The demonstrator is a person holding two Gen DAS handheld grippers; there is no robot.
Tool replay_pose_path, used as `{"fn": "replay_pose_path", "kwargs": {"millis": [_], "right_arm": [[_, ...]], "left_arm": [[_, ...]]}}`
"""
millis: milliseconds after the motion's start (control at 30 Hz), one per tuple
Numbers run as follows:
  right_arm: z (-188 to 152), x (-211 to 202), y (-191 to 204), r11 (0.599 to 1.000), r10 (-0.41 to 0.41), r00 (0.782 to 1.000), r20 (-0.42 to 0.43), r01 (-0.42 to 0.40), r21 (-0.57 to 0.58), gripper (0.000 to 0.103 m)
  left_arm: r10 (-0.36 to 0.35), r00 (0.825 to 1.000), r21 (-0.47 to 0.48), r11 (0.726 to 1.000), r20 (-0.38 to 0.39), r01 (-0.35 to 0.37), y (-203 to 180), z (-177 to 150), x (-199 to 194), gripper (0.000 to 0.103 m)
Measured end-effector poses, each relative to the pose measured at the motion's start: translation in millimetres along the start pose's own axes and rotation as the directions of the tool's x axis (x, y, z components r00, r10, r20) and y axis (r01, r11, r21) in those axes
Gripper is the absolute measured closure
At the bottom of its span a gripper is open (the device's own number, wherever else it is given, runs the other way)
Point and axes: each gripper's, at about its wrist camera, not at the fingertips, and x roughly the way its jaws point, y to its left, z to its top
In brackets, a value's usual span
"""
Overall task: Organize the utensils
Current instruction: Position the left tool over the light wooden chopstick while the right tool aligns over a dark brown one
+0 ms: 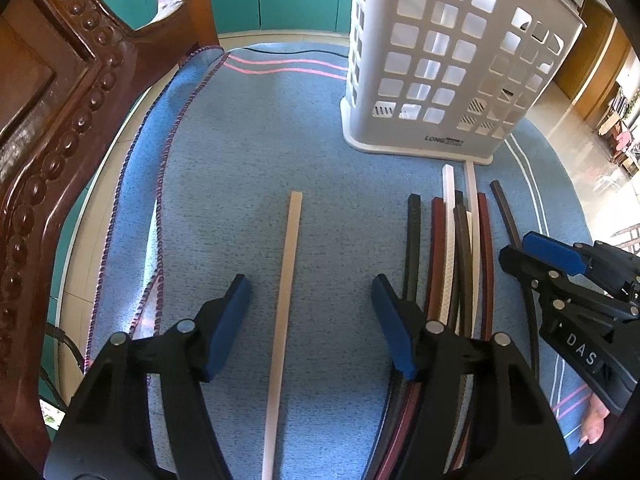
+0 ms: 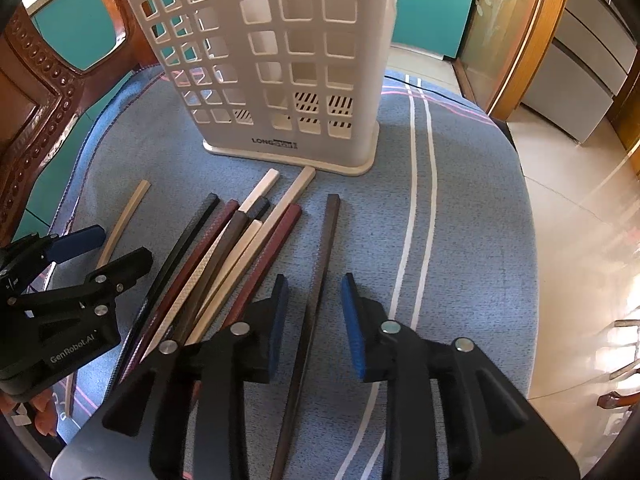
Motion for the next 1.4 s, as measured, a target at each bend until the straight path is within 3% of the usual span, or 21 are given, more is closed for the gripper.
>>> {"fn": "replay_pose_path", "kwargs": {"millis": [800, 967, 1067, 1300, 1400], "right_arm": [[-4.4, -1.2, 13.8, 0.997, -0.051, 0.998, 0.023, 0.052, -0.050, 0.069], [-8.1, -4.2, 18.3, 0.998, -0.028, 0.999, 0.021, 0.029, -0.052, 0.087], [-10.0, -7.8, 16.7, 0.999, -0.024, 0.999, 0.025, 0.025, -0.042, 0.093], [-10.0, -12.3, 9.6, 0.999, -0.021, 0.999, 0.028, 0.022, -0.025, 0.094], [-8.8, -11.9, 8.2, 0.999, -0.028, 0.999, 0.028, 0.028, -0.032, 0.089]], "left_arm": [[0.003, 1.000, 0.019, 1.000, 0.007, -0.003, -3.8, -2.5, -2.0, 0.037], [-0.002, 1.000, 0.020, 1.000, 0.009, 0.002, -4.5, -3.9, -3.7, 0.036], [-0.002, 1.000, 0.022, 1.000, 0.009, 0.001, -4.1, -3.8, -3.7, 0.036], [-0.005, 1.000, 0.022, 1.000, 0.009, 0.005, -3.6, -3.9, -3.2, 0.035], [-0.003, 1.000, 0.025, 1.000, 0.008, 0.003, -3.6, -3.6, -2.9, 0.034]]}}
